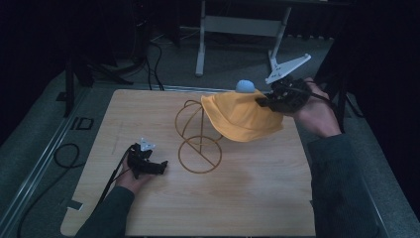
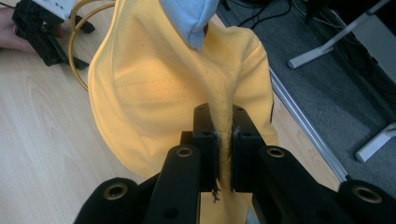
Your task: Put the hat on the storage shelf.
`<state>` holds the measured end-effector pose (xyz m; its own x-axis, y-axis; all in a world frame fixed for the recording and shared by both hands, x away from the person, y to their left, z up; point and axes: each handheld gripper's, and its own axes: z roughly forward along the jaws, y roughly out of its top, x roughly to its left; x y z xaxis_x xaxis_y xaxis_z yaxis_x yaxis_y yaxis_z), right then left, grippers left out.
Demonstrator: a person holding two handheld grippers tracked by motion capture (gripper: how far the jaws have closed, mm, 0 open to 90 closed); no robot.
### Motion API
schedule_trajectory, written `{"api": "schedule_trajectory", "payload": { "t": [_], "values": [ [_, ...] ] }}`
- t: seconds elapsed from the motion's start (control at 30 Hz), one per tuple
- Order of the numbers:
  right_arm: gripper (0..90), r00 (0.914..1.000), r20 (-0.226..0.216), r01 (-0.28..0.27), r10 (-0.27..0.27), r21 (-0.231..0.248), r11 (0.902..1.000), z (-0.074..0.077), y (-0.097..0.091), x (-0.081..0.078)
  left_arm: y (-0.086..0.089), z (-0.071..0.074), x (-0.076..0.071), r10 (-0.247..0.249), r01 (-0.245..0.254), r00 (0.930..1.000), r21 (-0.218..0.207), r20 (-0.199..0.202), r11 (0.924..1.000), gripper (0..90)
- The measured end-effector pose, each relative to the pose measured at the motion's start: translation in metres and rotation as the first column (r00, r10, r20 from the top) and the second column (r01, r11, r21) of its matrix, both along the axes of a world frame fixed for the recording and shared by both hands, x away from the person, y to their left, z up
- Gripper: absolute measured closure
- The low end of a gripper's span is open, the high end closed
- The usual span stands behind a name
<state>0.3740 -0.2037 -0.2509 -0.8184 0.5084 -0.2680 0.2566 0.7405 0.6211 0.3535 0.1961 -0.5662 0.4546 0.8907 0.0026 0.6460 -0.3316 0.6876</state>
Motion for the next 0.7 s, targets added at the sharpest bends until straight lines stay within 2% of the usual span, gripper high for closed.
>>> {"api": "schedule_trajectory", "payload": {
  "t": [0.7],
  "values": [
    [83.7,0.9993,0.007,-0.037,0.037,-0.004,0.9993,0.005,0.028,0.004,0.0,0.0,0.0,0.003,-0.003,1.0,-0.002,0.001,1.0,0.1]
  ]
}}
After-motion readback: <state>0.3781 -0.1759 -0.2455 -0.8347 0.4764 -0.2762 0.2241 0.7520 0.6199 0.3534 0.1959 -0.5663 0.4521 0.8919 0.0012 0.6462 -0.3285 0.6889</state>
